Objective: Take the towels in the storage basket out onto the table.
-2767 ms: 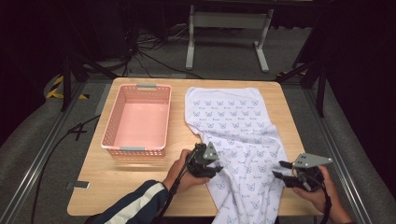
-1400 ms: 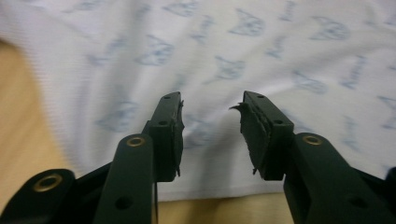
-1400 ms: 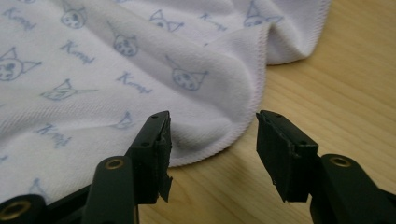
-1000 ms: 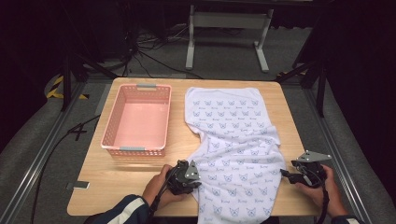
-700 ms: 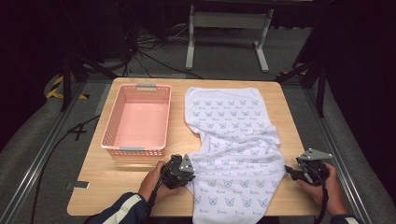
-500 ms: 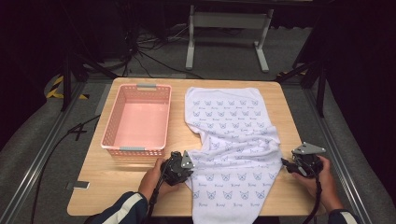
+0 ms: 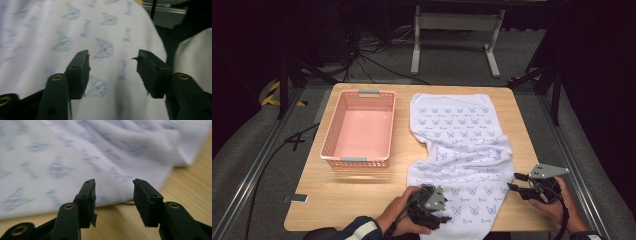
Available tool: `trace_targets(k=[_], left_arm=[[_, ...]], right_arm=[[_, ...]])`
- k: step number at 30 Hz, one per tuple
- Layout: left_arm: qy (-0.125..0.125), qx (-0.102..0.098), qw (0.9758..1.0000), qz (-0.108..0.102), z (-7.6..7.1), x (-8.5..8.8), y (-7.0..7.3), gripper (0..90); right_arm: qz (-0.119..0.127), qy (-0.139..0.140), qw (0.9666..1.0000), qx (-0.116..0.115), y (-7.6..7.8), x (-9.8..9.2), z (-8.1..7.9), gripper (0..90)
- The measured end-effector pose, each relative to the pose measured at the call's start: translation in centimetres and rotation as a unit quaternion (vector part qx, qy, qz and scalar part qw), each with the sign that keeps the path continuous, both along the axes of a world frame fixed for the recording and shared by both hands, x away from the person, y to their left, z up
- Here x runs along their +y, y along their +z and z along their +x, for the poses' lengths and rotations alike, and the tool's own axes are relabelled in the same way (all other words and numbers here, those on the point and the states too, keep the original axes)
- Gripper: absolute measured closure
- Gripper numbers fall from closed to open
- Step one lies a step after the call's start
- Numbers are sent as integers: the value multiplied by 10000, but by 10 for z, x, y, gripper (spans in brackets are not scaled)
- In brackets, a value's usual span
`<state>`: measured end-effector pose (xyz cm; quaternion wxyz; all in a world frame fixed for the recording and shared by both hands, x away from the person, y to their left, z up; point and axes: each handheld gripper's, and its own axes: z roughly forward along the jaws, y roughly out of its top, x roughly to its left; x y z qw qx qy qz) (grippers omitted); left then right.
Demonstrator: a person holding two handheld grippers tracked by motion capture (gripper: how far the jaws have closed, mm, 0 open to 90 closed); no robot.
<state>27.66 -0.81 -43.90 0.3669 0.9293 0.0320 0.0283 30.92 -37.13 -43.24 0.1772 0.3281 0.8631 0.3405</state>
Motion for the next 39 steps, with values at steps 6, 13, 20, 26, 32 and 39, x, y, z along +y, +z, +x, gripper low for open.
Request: trace_targets(k=[6, 13, 20, 26, 32, 39], left_arm=[[3, 166, 9993, 322, 3, -24, -22, 396], [141, 166, 9993, 298, 23, -14, -20, 843], [1129, 611, 9907, -445, 61, 21, -5, 877], [1653, 603, 9836, -403, 77, 36, -1, 759], [1353, 286, 9898, -345, 65, 33, 7, 488], [211, 7, 9997, 88, 30, 9, 8, 272]], right_arm=[[-96, 390, 9991, 150, -4, 16, -6, 532], [-126, 412, 9988, 235, -9, 20, -4, 509], [-110, 1252, 9920, 127, -6, 30, -11, 570], [-249, 2290, 9727, 261, -12, 63, -10, 521], [-528, 2508, 9663, 218, -19, 88, -8, 689], [164, 2275, 9729, 378, 0, 89, 6, 862]])
